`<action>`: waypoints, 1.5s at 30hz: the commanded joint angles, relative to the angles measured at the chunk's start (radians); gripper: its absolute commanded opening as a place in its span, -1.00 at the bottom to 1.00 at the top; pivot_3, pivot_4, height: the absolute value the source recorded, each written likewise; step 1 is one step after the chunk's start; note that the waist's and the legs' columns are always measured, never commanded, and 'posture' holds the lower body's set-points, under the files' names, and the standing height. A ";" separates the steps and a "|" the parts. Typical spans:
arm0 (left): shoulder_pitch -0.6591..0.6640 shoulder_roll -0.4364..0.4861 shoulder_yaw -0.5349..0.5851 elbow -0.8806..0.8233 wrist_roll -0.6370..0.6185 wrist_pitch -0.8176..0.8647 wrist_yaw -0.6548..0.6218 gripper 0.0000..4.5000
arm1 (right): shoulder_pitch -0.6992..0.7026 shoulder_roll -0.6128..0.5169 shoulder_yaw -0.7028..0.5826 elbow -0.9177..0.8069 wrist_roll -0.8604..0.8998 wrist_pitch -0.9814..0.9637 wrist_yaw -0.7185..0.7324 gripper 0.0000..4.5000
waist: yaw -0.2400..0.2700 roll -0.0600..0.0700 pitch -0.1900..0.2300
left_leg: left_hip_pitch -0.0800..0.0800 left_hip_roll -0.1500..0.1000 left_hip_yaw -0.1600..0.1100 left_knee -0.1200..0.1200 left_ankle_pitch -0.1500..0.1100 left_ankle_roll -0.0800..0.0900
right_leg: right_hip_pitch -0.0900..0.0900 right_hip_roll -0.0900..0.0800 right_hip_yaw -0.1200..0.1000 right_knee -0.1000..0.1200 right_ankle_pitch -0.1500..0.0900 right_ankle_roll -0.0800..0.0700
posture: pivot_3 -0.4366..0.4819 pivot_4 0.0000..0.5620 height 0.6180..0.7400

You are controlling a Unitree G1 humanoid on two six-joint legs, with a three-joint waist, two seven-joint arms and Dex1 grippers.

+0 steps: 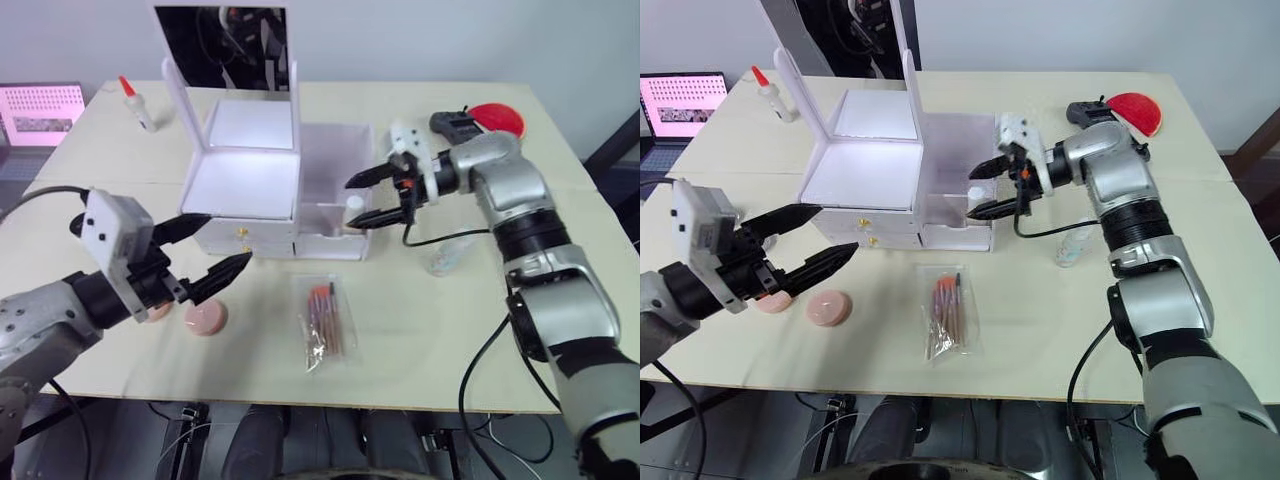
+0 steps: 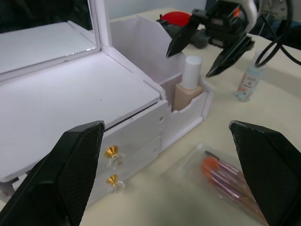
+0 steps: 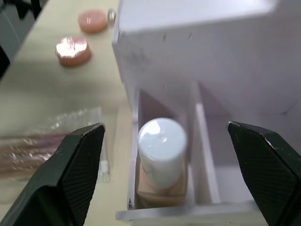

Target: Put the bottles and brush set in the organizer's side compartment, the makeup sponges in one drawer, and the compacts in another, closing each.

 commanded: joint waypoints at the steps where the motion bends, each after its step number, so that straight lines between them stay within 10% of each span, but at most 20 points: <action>1: -0.031 0.011 -0.010 0.013 -0.015 -0.031 -0.022 1.00 | -0.033 -0.070 -0.099 -0.152 0.115 0.173 0.017 0.99 | 0.001 0.000 0.000 | 0.000 0.000 0.000 0.000 0.000 0.000 | 0.000 0.000 0.000 0.000 0.000 0.000 | -0.05 -0.47 1.00; 10: -0.304 -0.020 -0.195 0.143 -0.058 -0.016 -0.065 1.00 | 0.150 -0.296 -0.324 -0.490 0.242 0.457 -0.182 0.99 | 0.015 -0.001 -0.001 | -0.001 0.000 0.000 0.001 0.000 0.000 | 0.002 0.000 0.000 -0.002 0.000 0.000 | -0.05 -0.47 1.00; 17: -0.568 -0.069 -0.384 0.293 -0.042 0.040 -0.165 1.00 | 0.726 -0.411 -0.730 -0.781 0.254 0.456 -0.317 0.99 | 0.027 -0.001 0.000 | -0.003 0.000 0.001 0.001 0.000 0.000 | 0.001 0.000 0.001 -0.002 0.001 0.005 | -0.05 -0.47 1.00; 30: -0.732 -0.160 -0.568 0.417 0.121 0.016 -0.390 1.00 | 1.592 -0.247 -1.309 -1.113 0.295 0.375 -0.220 0.99 | 0.032 -0.001 0.000 | 0.001 0.001 0.003 0.007 0.000 0.000 | 0.006 0.001 0.001 -0.001 -0.002 0.003 | -0.05 -0.47 1.00; 36: -0.741 -0.176 -0.567 0.427 0.155 0.022 -0.418 1.00 | 1.619 -0.218 -1.293 -1.179 0.375 0.386 -0.309 0.99 | 0.011 0.000 -0.001 | 0.001 0.003 0.004 0.007 0.000 0.000 | 0.011 0.003 0.001 -0.012 0.000 0.002 | -0.05 -0.47 1.00; 45: -0.646 -0.162 -0.532 0.414 0.222 -0.015 -0.421 1.00 | 1.308 -0.214 -0.937 -1.220 0.470 0.542 -0.673 0.99 | 0.010 -0.001 -0.001 | 0.001 0.009 0.003 0.004 0.000 0.000 | 0.010 0.009 0.001 -0.015 0.005 -0.006 | -0.05 -0.47 1.00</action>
